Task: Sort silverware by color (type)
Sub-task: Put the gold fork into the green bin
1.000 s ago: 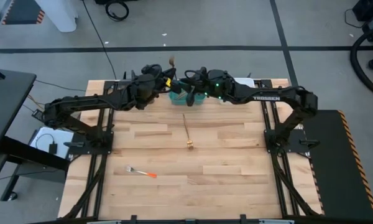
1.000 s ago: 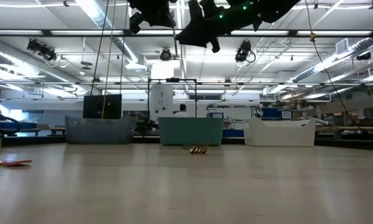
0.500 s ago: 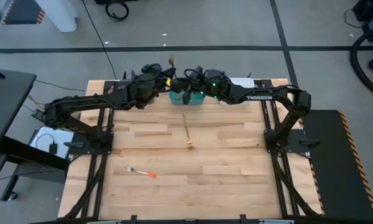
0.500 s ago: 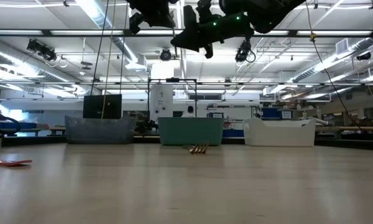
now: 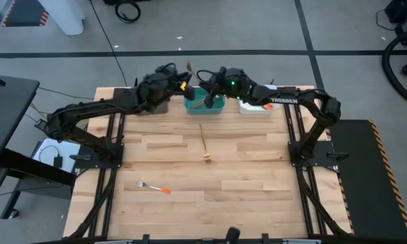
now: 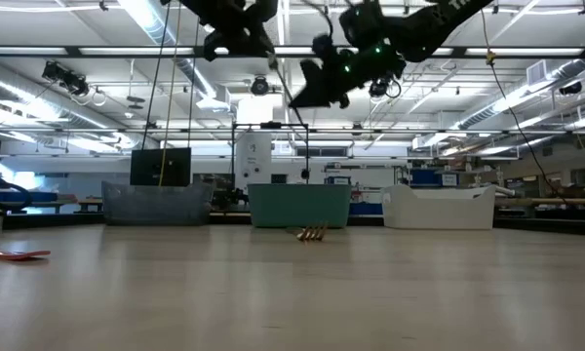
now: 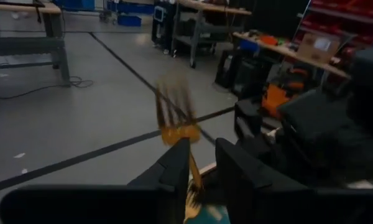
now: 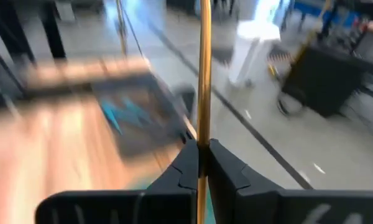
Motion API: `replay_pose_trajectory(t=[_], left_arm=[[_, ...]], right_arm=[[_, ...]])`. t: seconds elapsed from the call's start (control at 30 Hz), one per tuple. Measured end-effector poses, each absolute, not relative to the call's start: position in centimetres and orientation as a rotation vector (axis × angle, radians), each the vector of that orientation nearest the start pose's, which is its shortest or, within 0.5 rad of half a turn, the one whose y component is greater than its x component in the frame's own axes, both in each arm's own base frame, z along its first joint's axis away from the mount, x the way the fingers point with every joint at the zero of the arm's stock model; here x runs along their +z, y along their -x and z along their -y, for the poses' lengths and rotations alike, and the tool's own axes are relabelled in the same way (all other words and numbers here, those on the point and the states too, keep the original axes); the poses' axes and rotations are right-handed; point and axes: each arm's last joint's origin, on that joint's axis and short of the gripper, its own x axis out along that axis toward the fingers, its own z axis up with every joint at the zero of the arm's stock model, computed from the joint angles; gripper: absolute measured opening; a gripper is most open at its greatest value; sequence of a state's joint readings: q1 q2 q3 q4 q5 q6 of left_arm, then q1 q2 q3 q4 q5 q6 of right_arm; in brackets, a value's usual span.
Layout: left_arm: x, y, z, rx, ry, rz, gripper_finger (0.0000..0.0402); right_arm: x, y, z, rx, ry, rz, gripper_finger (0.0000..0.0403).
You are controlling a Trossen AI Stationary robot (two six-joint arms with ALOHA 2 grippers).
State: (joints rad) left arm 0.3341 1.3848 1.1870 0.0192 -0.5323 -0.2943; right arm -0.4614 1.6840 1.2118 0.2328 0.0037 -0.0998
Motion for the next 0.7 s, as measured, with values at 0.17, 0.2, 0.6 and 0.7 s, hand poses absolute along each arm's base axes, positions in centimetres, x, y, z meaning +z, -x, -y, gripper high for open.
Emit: replay_pose_trajectory(t=[0.17, 0.2, 0.6, 0.7], left_arm=[[35.8, -27.6, -11.9, 0.917, 0.221, -0.157, 0.0105], [35.8, -27.2, -11.8, 0.918, 0.197, -0.188, 0.0106], [34.9, -24.6, -11.0, 0.928, 0.12, -0.462, 0.0103], [34.5, -24.4, -11.1, 0.942, 0.152, -0.497, 0.0103]], right_arm=[[26.3, -33.2, 19.3, -0.435, 0.13, -0.496, 0.0018], [25.9, -33.0, 19.7, -0.408, 0.135, -0.529, 0.0018], [20.3, -33.1, 21.2, -0.282, 0.345, -0.821, 0.0048], [19.7, -33.2, 21.3, -0.312, 0.38, -0.872, 0.005]])
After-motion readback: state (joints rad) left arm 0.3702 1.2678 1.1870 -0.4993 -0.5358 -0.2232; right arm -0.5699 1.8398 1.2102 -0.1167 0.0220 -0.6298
